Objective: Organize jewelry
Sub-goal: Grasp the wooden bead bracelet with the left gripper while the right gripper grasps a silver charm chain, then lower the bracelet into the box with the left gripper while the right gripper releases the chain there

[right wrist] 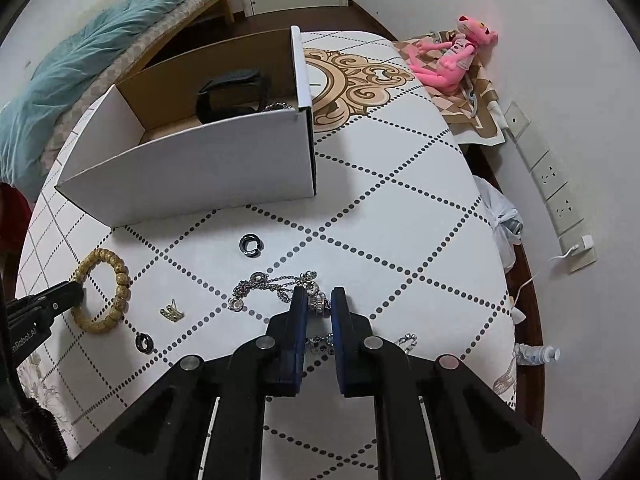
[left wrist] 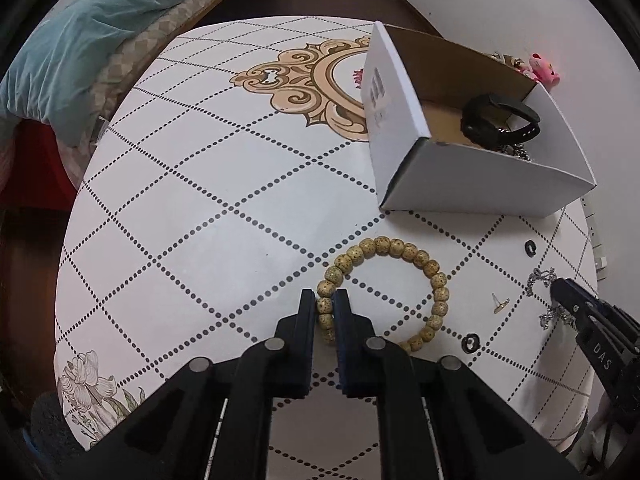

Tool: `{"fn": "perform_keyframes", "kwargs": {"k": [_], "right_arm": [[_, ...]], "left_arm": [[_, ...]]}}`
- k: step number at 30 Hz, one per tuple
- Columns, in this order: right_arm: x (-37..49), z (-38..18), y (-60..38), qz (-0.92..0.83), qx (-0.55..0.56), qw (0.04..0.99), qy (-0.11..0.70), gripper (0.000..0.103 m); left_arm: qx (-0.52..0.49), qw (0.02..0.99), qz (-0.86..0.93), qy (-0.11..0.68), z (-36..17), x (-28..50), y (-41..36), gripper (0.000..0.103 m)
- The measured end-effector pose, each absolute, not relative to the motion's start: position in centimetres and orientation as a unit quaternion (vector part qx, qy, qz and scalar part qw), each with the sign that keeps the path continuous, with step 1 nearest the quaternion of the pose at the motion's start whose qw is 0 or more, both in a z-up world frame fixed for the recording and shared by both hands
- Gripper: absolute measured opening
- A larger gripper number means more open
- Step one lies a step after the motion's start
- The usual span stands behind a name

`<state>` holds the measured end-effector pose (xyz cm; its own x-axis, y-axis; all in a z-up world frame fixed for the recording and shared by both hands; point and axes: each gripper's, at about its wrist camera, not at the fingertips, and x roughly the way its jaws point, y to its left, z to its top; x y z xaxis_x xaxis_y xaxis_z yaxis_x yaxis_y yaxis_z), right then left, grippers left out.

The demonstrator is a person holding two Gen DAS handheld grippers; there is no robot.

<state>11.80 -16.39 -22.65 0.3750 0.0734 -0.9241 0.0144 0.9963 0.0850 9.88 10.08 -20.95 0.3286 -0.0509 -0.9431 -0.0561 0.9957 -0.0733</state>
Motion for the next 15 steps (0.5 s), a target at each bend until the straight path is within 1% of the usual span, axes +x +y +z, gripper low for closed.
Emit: {"fn": "perform_keyframes", "kwargs": {"k": [3,7,15], "right_arm": [[11.3,-21.6,-16.5,0.023,0.053,0.833,0.550,0.012],[10.9,-19.3,-16.9,0.040,0.072,0.842,0.533,0.012],[11.1,-12.0,-16.7,0.089,0.083,0.863,0.491,0.012]], "left_arm": [[-0.055,0.816,-0.006,0.576,-20.1,9.7,10.1,0.007],[-0.064,0.826,-0.027,0.560,-17.7,9.0,10.0,0.007],[-0.084,0.848,-0.074,0.519,-11.1,8.6,9.0,0.007]]}}
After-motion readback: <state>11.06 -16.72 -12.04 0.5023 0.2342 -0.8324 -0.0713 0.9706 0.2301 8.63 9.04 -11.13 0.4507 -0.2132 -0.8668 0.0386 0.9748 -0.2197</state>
